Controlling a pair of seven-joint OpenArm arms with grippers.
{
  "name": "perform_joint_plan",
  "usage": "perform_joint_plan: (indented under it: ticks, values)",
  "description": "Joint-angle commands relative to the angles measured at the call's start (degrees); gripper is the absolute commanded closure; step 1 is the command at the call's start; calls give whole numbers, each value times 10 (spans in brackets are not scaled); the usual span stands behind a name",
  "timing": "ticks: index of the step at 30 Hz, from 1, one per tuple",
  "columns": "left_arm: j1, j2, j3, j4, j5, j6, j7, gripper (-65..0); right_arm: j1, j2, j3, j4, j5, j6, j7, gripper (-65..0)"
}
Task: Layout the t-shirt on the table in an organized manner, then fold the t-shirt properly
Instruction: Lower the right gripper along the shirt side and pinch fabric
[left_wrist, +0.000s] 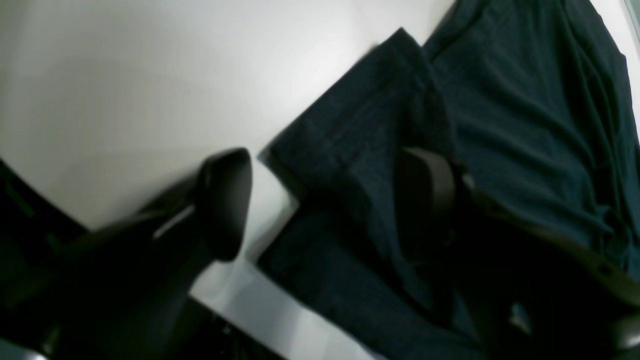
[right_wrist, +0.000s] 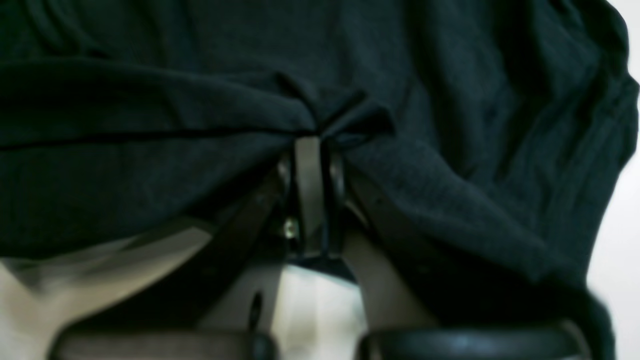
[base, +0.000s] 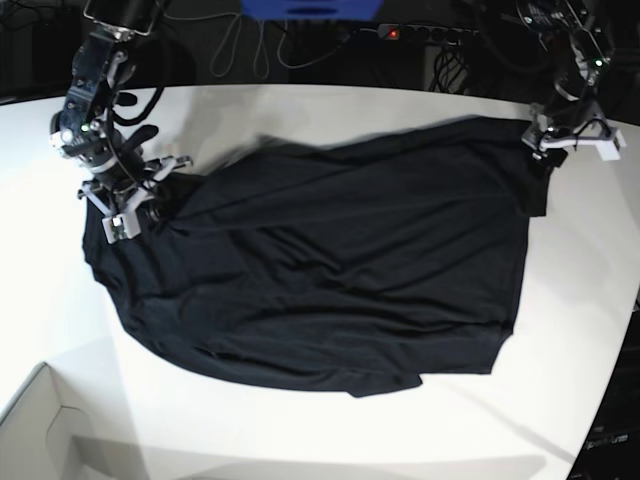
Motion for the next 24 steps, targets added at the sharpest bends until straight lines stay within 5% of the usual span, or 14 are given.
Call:
perform_joint_plan:
  ticks: [1, 14, 20, 24]
  values:
    - [5, 6, 10, -1, 5, 6, 29, -433, 6, 5, 0, 12, 10, -1, 12, 0]
    - [17, 13, 54, -6, 7, 6, 30, -418, 7, 4, 0, 12, 10, -1, 12, 0]
    - [16, 11, 54, -34, 6, 5, 27, -124, 7, 4, 1, 12, 10, -1, 12, 0]
    - [16, 10, 52, -41, 6, 5, 29, 0, 7, 5, 1, 12, 10, -1, 12, 0]
